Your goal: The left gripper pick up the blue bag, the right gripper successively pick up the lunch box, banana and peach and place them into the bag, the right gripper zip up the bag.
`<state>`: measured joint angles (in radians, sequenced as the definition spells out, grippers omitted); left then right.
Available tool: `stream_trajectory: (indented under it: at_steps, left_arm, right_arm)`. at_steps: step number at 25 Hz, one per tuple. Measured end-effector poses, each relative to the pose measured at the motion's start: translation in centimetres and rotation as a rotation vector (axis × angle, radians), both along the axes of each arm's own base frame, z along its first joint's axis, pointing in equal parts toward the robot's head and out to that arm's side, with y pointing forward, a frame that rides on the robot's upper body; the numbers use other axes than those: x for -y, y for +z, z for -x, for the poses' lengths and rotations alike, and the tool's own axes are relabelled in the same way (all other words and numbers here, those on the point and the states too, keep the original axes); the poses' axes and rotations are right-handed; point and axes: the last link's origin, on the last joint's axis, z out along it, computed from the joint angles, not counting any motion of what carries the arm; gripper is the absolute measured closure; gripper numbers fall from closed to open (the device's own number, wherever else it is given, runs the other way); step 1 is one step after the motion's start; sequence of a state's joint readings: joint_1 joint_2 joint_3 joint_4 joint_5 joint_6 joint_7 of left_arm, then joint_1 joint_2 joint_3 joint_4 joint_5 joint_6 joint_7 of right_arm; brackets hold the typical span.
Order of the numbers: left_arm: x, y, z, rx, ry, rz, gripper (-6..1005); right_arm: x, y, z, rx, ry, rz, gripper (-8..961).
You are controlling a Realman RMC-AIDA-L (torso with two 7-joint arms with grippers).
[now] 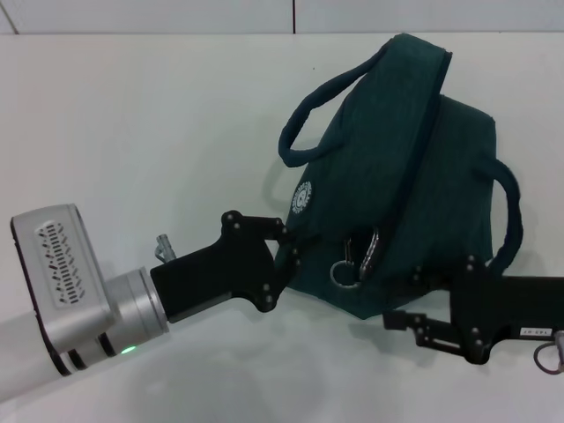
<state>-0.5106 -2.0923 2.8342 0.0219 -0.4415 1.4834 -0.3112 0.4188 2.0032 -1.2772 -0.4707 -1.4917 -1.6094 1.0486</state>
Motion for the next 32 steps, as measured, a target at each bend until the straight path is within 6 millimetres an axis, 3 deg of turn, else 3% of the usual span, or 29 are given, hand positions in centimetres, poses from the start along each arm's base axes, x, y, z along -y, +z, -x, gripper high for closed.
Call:
stream_trajectory:
  at_steps: [7, 10, 14, 19, 26, 32]
  left_arm:
    - [0.3, -0.1, 0.1, 0.000, 0.000, 0.006, 927]
    - [0.4, -0.2, 0.0, 0.004, -0.004, 0.006, 929]
    - [0.4, -0.2, 0.0, 0.008, 0.001, 0.009, 931]
    - [0.4, -0.4, -0.4, 0.027, 0.000, 0.010, 931]
    - [0.7, -0.5, -0.8, 0.033, -0.023, 0.026, 931]
    - [1.4, -0.7, -1.4, 0.056, -0.061, 0.053, 932]
  right_arm:
    - [0.5, 3.4, 0.1, -0.192, 0.061, -0.254, 608]
    - [1.3, 5.0, 0.1, -0.303, 0.077, -0.363, 611]
    - [2.5, 5.6, 0.1, -0.311, 0.143, -0.284, 616]
    - [2.7, 4.6, -0.4, -0.146, 0.126, 0.016, 621]
    - [0.4, 0.9, -1.3, 0.044, -0.056, 0.029, 627]
    - [-0.6, 0.3, -1.4, 0.081, -0.096, 0.008, 632]
